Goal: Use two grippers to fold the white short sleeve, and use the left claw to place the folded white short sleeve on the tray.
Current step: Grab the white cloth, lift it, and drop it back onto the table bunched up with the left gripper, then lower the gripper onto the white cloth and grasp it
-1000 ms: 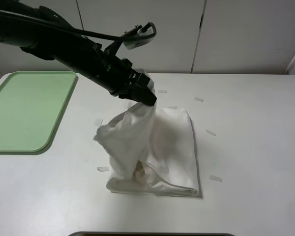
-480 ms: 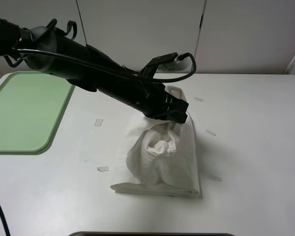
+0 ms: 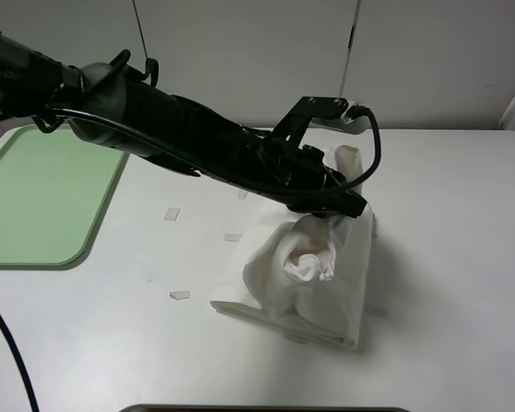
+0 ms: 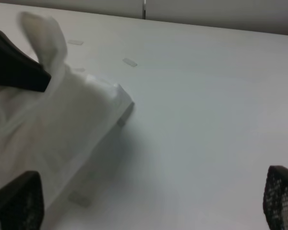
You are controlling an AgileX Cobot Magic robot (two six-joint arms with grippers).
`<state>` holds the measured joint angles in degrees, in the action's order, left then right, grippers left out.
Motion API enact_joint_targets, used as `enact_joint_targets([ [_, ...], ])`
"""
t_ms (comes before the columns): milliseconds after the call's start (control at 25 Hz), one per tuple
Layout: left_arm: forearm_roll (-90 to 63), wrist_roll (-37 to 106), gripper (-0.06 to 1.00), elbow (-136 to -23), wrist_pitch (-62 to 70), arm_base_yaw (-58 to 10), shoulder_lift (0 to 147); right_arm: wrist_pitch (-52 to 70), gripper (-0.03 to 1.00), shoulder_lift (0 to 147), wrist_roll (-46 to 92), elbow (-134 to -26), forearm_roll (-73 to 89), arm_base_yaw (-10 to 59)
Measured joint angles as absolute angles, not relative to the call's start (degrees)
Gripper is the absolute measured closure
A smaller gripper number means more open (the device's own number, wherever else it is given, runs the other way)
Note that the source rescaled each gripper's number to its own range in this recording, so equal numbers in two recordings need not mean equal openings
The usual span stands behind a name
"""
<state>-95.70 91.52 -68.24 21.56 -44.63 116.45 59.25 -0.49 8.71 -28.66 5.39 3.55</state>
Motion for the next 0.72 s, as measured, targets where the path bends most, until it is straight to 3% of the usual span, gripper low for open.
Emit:
enact_joint_targets([
  [40, -95.7, 91.5, 0.82, -68.2, 21.6, -44.6, 116.5, 59.3, -0.03, -0.5, 8.7, -28.7, 5.4, 3.5],
  [80, -96.2, 93.8, 0.72, -68.2, 22.8, -44.8, 116.5, 59.3, -0.03, -0.5, 8.7, -28.7, 5.4, 3.5],
  [120, -96.4, 96.0, 0.57, -68.2, 24.6, -45.0, 116.5, 59.3, -0.03, -0.5, 8.7, -28.7, 5.4, 3.5],
  [160, -97.3, 100.2, 0.31, -68.2, 29.0, -45.5, 116.5, 59.3, -0.03, -0.5, 8.7, -28.7, 5.4, 3.5],
  [280, -98.7, 103.7, 0.06, -68.4, 36.8, -46.4, 116.5, 59.3, -0.03, -0.5, 8.7, -28.7, 5.4, 3.5],
  [440, -98.7, 107.4, -0.02, -68.4, 43.4, -46.7, 116.5, 59.3, -0.03, -0.5, 8.7, -28.7, 5.4, 3.5],
  [720, -98.7, 106.6, -0.03, -68.4, 37.3, -44.9, 116.1, 59.3, -0.03, -0.5, 8.7, -28.7, 5.4, 3.5],
])
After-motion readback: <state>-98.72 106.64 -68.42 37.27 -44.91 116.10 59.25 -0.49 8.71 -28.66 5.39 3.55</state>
